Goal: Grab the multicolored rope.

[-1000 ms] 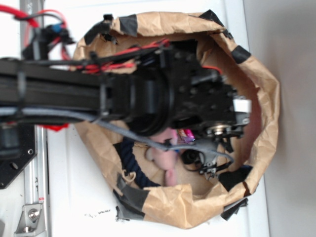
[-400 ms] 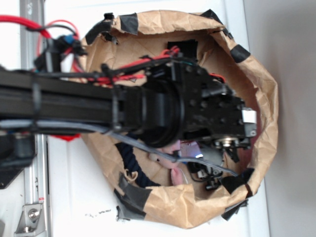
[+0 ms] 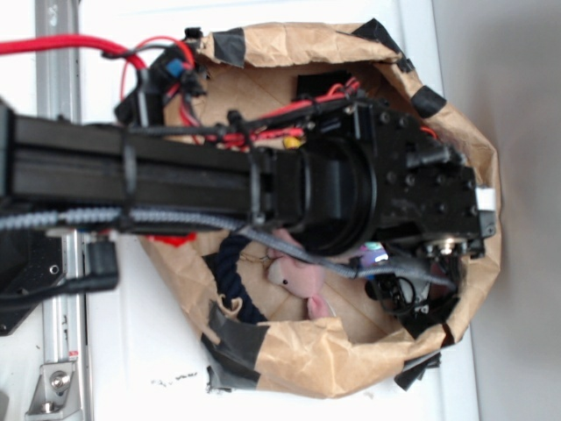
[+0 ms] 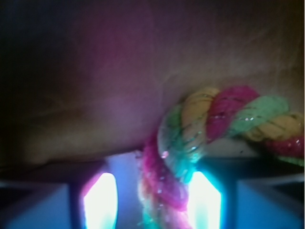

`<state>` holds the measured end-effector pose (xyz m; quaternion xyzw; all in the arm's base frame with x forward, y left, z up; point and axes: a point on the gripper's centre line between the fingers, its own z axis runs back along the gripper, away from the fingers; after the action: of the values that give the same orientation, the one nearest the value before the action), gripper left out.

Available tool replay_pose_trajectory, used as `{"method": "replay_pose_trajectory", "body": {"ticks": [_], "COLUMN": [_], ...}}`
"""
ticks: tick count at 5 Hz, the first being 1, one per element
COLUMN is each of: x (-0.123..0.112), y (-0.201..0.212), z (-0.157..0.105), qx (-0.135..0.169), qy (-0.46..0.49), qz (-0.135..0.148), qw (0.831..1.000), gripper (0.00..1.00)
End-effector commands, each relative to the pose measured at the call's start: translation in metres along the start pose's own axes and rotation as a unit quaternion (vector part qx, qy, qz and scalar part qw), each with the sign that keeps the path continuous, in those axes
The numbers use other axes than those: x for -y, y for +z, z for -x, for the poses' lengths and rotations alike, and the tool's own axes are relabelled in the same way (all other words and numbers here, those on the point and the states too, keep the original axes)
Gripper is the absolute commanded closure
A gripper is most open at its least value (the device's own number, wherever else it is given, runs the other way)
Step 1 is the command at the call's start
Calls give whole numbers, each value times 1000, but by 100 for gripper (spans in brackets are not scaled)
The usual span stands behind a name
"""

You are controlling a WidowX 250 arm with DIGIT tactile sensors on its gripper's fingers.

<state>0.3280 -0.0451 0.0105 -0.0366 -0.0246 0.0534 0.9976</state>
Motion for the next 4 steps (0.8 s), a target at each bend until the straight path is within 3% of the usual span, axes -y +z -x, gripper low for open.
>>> {"method": "replay_pose_trajectory", "body": {"ticks": [1,2,3,4], "x": [-19,-28,-37,-45], "y": [8,30,82,131], "z": [10,19,36,48], "qx": [2,5,28,29], "qy": [6,-27,-88,-117], "qz": [-12,-34,-34,6], "qw": [1000,999,995,993], "gripper": [100,100,100,100]}}
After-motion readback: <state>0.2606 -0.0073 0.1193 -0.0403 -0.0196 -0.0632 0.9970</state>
